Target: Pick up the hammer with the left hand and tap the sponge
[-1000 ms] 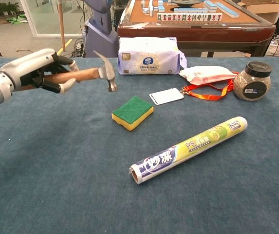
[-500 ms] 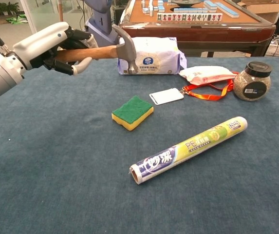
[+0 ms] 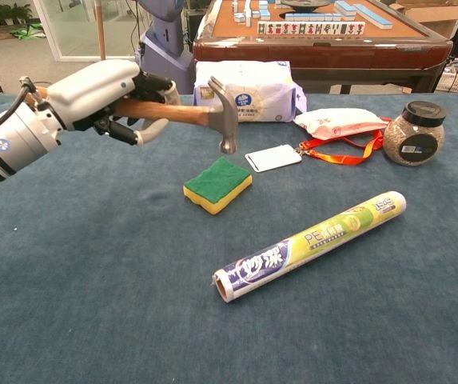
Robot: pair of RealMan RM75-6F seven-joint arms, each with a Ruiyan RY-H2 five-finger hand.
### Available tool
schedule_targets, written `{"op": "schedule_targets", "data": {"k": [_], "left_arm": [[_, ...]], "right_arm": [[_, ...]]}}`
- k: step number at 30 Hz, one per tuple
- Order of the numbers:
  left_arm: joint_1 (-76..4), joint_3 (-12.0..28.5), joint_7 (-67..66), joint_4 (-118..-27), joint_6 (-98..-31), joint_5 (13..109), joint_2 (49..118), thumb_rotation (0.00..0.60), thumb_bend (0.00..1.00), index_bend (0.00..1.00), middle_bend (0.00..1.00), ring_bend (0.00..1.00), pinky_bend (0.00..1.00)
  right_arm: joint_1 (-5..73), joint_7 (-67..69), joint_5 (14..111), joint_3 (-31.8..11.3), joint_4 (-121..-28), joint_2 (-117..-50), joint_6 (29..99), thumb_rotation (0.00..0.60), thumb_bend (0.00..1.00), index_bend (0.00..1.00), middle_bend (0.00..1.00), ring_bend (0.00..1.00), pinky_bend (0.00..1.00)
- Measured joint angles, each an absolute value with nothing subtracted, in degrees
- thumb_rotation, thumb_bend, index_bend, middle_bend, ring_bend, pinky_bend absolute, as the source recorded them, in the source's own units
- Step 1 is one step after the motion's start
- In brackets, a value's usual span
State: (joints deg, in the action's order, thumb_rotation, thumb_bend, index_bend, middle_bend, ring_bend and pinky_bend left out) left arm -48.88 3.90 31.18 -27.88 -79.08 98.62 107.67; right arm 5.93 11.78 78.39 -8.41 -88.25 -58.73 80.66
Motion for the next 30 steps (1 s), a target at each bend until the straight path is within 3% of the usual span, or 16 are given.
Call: {"op": "schedule_targets", "data": {"k": [19, 30], "left_arm": [[-49.9, -1.0, 29.5, -16.0, -72.9, 98.0, 113.8, 0.6, 0.52, 0.74, 0.82, 0.81, 0.93], [-50.2, 1.9, 31.5, -16.1, -76.7, 94.1, 114.0, 0.6, 0.52, 0.74, 0.82, 0.81, 0.93]], "right_arm": [[5.6, 11.7, 77.8, -8.4, -88.2, -58.6, 80.4, 0.6, 0.16, 0.21, 0.26, 0.16, 0.21], [5.5, 11.5, 77.7, -8.5, -88.5, -58.5, 80.6, 0.6, 0.16, 0.21, 0.26, 0.16, 0.21]]}}
